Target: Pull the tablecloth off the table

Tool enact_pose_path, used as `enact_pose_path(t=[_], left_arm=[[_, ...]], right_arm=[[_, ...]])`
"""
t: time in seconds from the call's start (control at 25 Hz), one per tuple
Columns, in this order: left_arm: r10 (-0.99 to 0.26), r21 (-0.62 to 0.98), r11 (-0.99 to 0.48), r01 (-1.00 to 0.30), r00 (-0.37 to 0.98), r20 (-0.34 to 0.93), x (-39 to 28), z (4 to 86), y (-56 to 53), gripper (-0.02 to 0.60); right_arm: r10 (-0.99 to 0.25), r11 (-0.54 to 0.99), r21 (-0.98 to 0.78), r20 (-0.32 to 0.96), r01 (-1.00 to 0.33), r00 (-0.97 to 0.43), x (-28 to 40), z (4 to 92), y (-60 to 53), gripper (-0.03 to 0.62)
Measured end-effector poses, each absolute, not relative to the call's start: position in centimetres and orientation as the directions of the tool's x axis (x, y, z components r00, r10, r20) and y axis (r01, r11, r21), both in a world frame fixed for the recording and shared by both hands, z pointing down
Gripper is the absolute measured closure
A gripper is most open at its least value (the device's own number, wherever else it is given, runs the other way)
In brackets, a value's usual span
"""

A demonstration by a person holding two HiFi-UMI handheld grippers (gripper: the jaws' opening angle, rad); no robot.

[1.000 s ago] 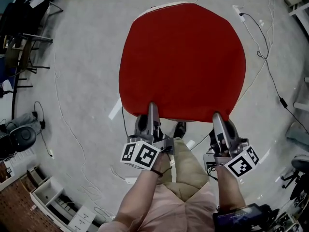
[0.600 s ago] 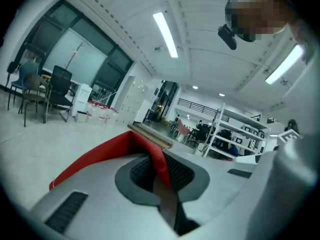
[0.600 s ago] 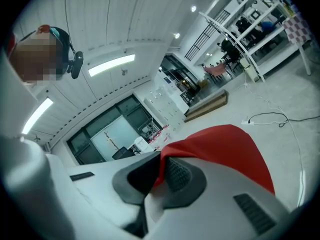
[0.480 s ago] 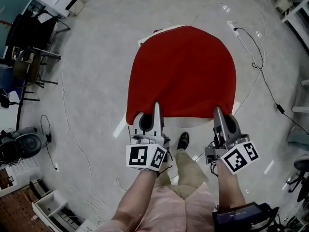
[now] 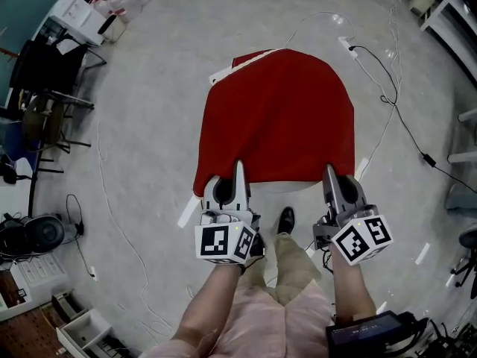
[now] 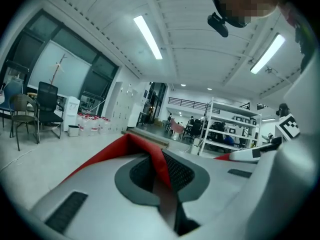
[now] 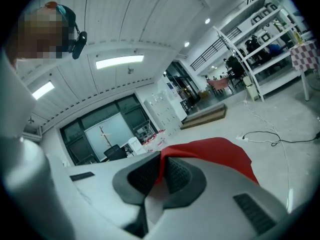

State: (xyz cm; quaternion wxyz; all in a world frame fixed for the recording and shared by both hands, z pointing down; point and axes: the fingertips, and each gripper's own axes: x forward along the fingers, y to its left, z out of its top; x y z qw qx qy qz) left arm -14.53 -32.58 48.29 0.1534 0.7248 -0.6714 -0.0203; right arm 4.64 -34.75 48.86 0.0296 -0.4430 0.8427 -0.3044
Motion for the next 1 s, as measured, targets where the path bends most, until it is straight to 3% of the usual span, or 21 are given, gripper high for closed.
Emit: enact_pose_path(t=[1.0], left_arm=[[-0.976, 0.236, -0.108, -0.966, 0.148, 0.16, -15.7, 45.8, -25.1, 0.541]], right_arm=[[-0.807, 0.389, -0.495, 0.223, -0.777, -0.546, 3.5, 47.2, -26.1, 0.569]])
